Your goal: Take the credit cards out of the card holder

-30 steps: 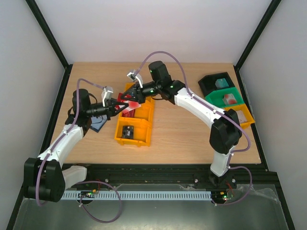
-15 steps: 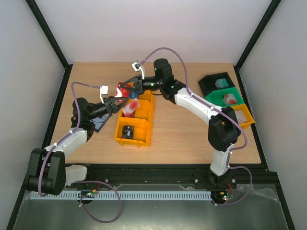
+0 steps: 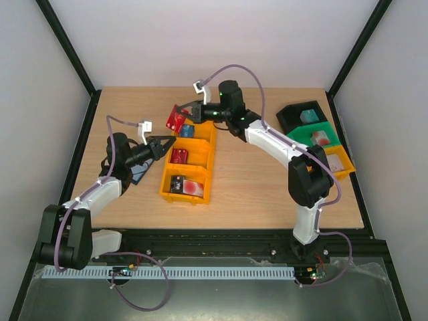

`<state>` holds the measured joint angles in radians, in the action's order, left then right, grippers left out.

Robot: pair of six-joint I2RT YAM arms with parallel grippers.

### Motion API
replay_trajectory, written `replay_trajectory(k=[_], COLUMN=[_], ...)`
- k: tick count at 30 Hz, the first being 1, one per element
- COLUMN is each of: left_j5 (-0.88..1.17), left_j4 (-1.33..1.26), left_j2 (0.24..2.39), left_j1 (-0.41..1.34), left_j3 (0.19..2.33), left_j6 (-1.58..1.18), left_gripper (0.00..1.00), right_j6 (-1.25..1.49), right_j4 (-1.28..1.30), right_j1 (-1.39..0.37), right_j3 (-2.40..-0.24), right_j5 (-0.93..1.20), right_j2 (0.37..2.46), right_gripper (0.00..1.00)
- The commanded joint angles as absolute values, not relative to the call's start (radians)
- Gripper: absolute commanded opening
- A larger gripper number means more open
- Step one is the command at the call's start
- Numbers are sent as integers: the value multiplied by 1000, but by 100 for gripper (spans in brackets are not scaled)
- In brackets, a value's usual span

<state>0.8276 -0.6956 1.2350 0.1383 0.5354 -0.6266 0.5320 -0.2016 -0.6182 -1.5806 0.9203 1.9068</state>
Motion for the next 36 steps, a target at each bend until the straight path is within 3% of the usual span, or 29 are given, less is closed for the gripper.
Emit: replay_trajectory(k=[1, 8, 18, 27, 36], left_j5=[658, 421, 350, 335, 333], left_j4=[-457, -291, -269, -270, -273], left_j2=[1202, 1221, 1259, 1264, 1261], left_j1=[85, 54, 82, 86, 86], left_j3=[538, 540, 501, 498, 497], left_j6=[-433, -411, -431, -431, -432], left_gripper=[25, 34, 40, 41, 42], right_j6=[457, 430, 389, 422, 313], right_j4=[-28, 102, 286, 263, 430], right_j1=[-568, -592, -657, -680, -684], right_j3=[-1623, -1545, -1709, -1746, -1898], right_j5=[767, 758, 747, 765, 675], right_j2=[1922, 1991, 2172, 2226, 2263], right_gripper=[2, 2, 2, 2, 38])
